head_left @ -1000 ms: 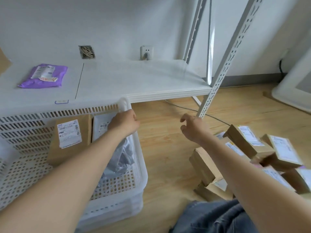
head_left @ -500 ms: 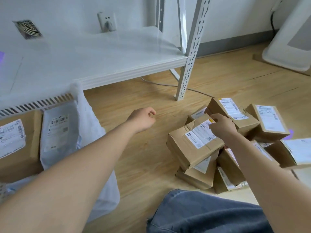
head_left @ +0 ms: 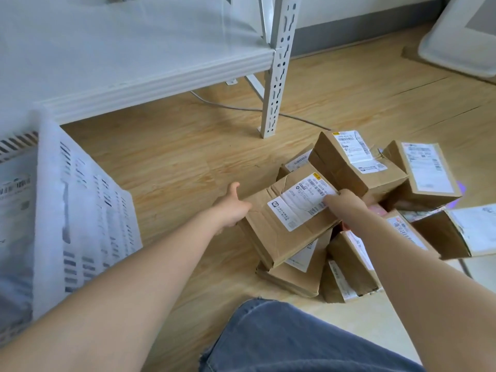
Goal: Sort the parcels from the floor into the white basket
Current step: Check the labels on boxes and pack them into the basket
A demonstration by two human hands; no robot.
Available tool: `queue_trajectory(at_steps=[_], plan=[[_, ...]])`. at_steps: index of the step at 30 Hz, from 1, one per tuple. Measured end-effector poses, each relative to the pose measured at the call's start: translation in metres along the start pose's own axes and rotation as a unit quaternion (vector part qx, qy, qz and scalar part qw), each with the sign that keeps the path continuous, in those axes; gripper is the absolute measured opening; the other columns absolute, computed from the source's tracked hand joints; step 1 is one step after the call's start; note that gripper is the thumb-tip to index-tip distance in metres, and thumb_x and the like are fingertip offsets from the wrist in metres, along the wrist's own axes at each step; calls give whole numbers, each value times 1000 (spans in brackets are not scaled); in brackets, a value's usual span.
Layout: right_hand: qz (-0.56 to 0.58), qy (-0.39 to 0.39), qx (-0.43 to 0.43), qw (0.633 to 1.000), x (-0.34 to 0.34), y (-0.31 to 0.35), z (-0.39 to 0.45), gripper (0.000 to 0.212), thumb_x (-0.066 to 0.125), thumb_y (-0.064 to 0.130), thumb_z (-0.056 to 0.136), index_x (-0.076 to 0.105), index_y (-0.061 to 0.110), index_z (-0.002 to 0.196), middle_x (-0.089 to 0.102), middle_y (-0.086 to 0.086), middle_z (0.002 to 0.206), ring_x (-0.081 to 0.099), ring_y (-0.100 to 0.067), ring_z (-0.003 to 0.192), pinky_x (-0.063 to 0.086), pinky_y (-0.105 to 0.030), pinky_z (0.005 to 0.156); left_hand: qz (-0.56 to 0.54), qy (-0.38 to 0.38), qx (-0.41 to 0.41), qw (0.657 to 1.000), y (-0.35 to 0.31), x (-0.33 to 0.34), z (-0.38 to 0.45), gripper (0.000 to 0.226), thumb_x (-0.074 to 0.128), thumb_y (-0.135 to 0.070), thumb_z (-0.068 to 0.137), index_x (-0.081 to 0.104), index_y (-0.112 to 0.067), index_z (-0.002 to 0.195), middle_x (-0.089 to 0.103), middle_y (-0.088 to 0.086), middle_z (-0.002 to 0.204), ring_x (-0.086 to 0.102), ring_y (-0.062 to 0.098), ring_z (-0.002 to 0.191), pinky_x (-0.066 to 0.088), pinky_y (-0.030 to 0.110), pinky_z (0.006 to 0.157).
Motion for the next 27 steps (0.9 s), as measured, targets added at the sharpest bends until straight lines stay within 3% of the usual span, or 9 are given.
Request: queue_trajectory(at_steps=[3, 6, 10, 14, 19, 21, 25, 27], plan=[[22, -11, 1, 1000, 3, -3, 3, 45, 42, 29, 90, 41, 7, 129, 54, -14, 122, 54, -30, 109, 49, -44, 92, -132, 38, -60, 989, 11, 14, 2, 56, 49, -20, 93, 25, -26, 143, 48, 4, 120, 52, 22, 101, 50, 33, 85], [53, -25, 4, 998, 5, -4, -1, 46, 43, 32, 88, 43, 8, 127, 55, -13, 120, 54, -30, 110, 49, -46, 93, -194, 39, -67, 978, 14, 22, -1, 53, 52, -15, 92, 31, -25, 140, 53, 3, 114, 55, 20, 97, 49, 29, 78], [105, -43, 8, 994, 0, 1, -14, 39, 48, 36, 86, 51, 10, 114, 58, -11, 108, 57, -29, 100, 54, -43, 84, -201, 16, -37, 979, 16, 11, -9, 52, 58, -15, 89, 38, -25, 136, 55, 3, 117, 54, 18, 91, 50, 33, 88], [175, -67, -8, 982, -9, 12, -32, 19, 52, 32, 85, 54, 15, 93, 53, -4, 85, 56, -22, 77, 57, -39, 74, -240, 4, -2, 971, 6, -16, -31, 48, 59, -19, 88, 43, -27, 133, 57, 4, 117, 54, 17, 88, 48, 29, 69], [225, -62, -35, 972, -12, 44, -62, 12, 54, 31, 85, 56, 21, 91, 52, -2, 82, 57, -23, 78, 58, -39, 73, -193, -35, 29, 980, 1, -61, -63, 32, 58, -39, 87, 48, -47, 116, 37, 0, 129, 41, 22, 103, 34, 46, 83], [246, -52, -50, 967, -11, 63, -75, 11, 56, 30, 83, 58, 22, 90, 54, -2, 84, 60, -26, 84, 57, -39, 73, -197, -58, 60, 977, -2, -81, -76, 21, 57, -38, 88, 50, -49, 105, 32, 5, 134, 40, 21, 104, 33, 43, 87], [269, -32, -92, 958, -5, 109, -105, 20, 57, 31, 83, 59, 19, 99, 54, -3, 84, 58, -30, 81, 49, -31, 54, -227, -98, 118, 962, 1, -125, -107, 17, 60, -34, 87, 56, -49, 93, 36, 11, 132, 55, 23, 97, 46, 32, 83], [296, -20, -117, 948, -1, 131, -121, 23, 57, 30, 84, 59, 16, 103, 56, -4, 85, 59, -29, 83, 56, -38, 65, -223, -117, 151, 956, 6, -148, -120, 23, 63, -34, 85, 55, -53, 93, 33, 9, 131, 56, 22, 100, 49, 31, 90]])
Point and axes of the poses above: each hand's wrist, its own z-axis towards the middle knuckle, its own x-axis out of the palm, y = z × x, the point moved 5 cm from there along z, towards the middle knuckle
